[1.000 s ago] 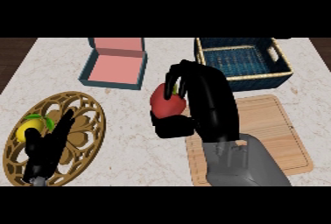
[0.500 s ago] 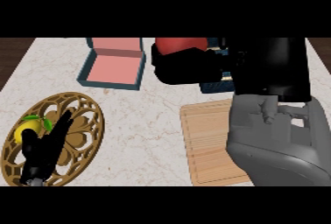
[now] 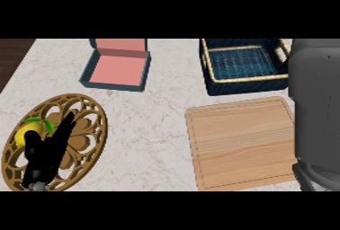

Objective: Pick the bell pepper from the cutting board and place it in the basket

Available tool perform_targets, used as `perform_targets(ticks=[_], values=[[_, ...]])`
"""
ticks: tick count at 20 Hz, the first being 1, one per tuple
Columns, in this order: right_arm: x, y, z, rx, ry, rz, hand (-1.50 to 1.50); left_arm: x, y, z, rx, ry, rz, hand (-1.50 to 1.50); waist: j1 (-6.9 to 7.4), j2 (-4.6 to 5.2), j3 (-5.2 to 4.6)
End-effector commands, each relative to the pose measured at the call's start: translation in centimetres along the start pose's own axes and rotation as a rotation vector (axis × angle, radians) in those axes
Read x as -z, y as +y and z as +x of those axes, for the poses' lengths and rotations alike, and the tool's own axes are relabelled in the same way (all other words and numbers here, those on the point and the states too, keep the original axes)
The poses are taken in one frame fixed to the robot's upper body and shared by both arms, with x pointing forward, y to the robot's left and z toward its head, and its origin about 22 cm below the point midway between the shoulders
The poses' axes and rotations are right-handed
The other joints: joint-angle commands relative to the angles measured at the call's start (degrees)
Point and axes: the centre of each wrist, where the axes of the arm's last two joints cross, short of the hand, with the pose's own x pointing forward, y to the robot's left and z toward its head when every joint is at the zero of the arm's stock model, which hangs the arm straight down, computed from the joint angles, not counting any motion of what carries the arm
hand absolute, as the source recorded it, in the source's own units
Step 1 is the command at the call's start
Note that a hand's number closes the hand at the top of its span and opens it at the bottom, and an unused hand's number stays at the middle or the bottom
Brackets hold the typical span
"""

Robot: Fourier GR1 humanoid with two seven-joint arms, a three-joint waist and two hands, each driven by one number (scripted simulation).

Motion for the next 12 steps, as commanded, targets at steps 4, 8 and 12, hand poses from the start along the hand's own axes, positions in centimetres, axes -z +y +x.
perform_targets(ticks=[4,8,12], values=[[4.0,0.0,-1.5,-0.089,0.068,-0.006,1.5,-0.6,-1.5,-4.9,-0.039,0.178,-0.039,0.0,0.54,0.98,-1.0],[6.2,-0.2,-3.7,-0.078,0.074,0.026,1.5,-0.1,-1.2,-3.6,-0.023,0.166,-0.052,0.0,0.67,1.05,-0.92],[7.6,0.9,-6.7,-0.024,0.126,0.007,1.5,-0.3,-0.5,-3.8,-0.02,0.156,-0.056,0.0,1.13,1.22,-0.91]])
